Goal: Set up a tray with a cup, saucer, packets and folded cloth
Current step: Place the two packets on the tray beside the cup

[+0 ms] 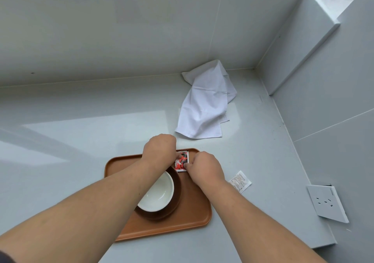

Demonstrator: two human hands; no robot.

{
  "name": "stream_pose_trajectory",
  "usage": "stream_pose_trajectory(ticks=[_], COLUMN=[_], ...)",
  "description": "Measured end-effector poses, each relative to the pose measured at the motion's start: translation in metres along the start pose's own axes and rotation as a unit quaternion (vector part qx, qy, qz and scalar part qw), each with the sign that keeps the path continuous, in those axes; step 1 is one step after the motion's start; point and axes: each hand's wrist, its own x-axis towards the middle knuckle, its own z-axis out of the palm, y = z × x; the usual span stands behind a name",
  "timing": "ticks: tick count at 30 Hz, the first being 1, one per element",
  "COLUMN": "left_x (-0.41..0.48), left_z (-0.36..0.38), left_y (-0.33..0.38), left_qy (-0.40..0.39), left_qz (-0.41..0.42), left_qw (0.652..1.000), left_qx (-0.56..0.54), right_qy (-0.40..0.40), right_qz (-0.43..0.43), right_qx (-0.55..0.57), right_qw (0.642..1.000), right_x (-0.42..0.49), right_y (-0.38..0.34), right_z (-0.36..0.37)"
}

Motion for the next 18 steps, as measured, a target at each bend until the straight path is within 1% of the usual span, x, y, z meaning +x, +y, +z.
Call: stream_pose_trajectory(ticks=[4,8,11,18], left_x=[-0.0003,-0.0003,-0.0009,0.0001], left_z=[0.0008,-0.002,-0.0049,-0.003], left_y=[-0.0003,-0.0008,-0.0007,0.001], left_qy=[0.0,-0.029,-0.046,-0.043], left_qz=[0.003,0.011,0.017,0.026], left_qw=[1.0,0.999,0.999,0.998], left_qx=[-0.004,-0.011,0.009,0.036], right_qy=[0.004,0.004,0.007,0.018], right_qz=[-0.006,-0.006,-0.001,-0.009], right_qx=[0.001,0.001,0.004,-0.001], right_qw=[1.0,1.0,1.0,1.0], right_x=[-0.0016,-0.0032,-0.0025,-0.0018], right_y=[0.0018,0.0026,0.0027,0.0008], right_z=[0.0006,0.0003,0.0008,0.0051])
